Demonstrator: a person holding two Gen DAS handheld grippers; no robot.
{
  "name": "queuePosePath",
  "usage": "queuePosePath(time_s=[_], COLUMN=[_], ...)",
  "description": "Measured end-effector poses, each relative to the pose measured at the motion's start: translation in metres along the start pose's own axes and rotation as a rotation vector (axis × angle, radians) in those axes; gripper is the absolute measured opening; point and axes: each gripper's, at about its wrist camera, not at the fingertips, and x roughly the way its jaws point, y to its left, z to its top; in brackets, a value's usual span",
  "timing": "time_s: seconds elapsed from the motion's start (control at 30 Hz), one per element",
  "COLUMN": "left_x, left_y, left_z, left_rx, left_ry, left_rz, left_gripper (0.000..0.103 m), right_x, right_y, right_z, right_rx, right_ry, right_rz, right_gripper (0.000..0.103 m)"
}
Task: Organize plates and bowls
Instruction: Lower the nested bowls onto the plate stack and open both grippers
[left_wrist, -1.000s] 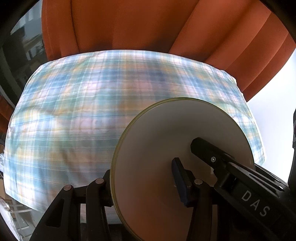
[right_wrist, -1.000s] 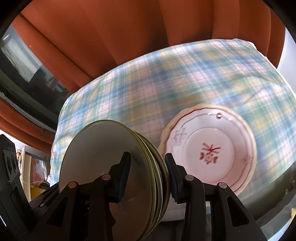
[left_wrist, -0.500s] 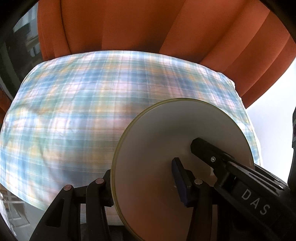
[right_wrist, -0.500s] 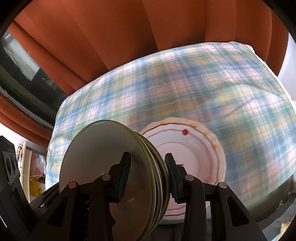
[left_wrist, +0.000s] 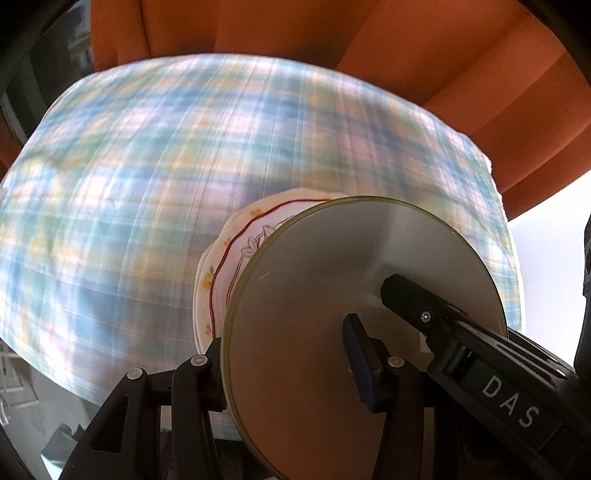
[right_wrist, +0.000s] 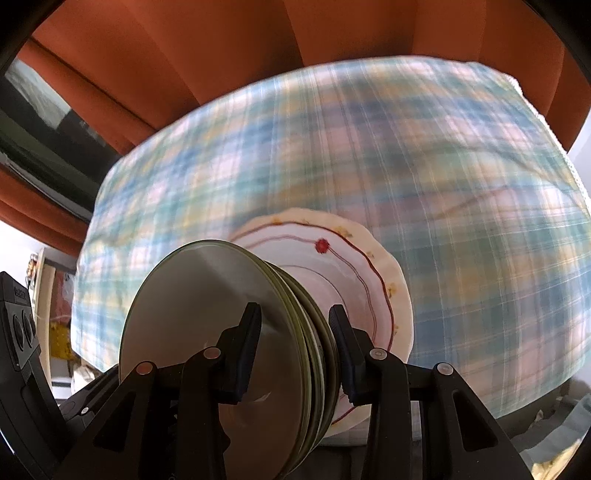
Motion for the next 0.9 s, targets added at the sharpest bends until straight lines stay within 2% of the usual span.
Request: queuePosePath(time_s=[0.13,0.47,0.73,0.9], left_x=[0.007,0.017,0.019,0.018], left_y=[0.000,-0.015,-0.034,-0.038], left_z=[0.004,0.015,0.005,-0.001], left_rx=[-0.004,0.059,0.114,0.112], left_ry=[-0.007,0.004,-0.006,-0.035], left_rz=[0.011,0.023,0.082,0.121], left_gripper=[0.050,0.050,0.050,0.054], right_x=[0.016,0.017,0.018,0.015], right_y=[-0.003,-0.010,-0.030,-0.032], right_z=[0.006,0.020,0.015,0.009], right_rx=[-0.009,-0.002,0.042,-0.008], right_ry=[0.042,0.026,0.051,0.023], right_rz=[0.002,-0.041,-0.002,0.016], right_gripper=[0.042,0.041,0.042,0.042])
